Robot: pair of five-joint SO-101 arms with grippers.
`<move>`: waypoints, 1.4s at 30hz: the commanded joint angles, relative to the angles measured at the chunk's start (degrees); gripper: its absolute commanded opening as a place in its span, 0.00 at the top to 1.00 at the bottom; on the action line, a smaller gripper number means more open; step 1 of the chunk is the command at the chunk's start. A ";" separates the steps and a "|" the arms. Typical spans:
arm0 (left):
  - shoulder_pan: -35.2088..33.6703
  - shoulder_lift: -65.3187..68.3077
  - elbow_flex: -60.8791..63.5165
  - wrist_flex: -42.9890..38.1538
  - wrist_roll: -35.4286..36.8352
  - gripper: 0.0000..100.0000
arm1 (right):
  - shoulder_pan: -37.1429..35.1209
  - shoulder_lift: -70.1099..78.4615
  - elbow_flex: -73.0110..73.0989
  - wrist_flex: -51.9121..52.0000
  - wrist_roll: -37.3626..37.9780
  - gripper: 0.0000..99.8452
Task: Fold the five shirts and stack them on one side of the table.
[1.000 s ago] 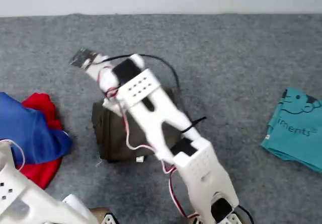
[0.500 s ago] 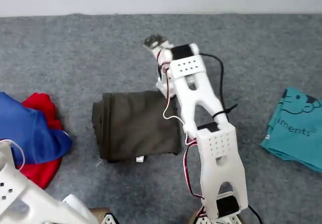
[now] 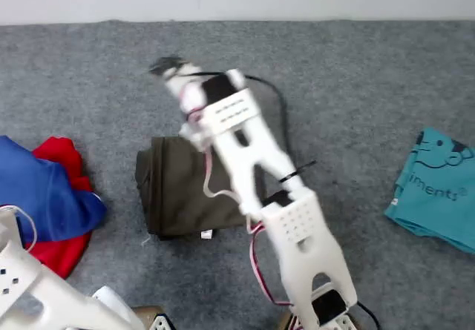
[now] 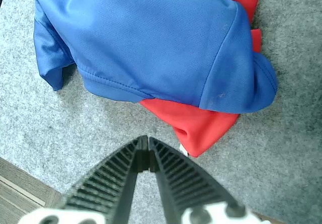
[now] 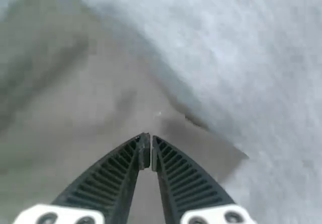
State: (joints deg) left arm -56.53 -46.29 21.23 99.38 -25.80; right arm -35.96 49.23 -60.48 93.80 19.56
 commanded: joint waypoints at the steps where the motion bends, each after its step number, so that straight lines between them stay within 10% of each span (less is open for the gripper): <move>1: 0.26 -1.14 -1.63 0.18 -0.44 0.98 | -5.76 1.45 -3.52 -1.54 0.00 0.99; 19: 0.26 -1.23 -1.63 0.18 -0.44 0.98 | -11.91 7.96 -7.82 -15.69 0.00 0.99; 34: 0.26 -1.23 -1.63 0.09 -0.44 0.98 | -8.75 5.67 -20.84 9.36 -0.88 0.99; 42: 0.26 -1.23 -1.63 0.09 -0.44 0.98 | -4.35 -10.59 -0.70 9.27 -7.21 0.99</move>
State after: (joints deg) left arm -56.53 -46.29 21.23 99.38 -25.80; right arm -42.64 49.58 -69.63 100.48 15.52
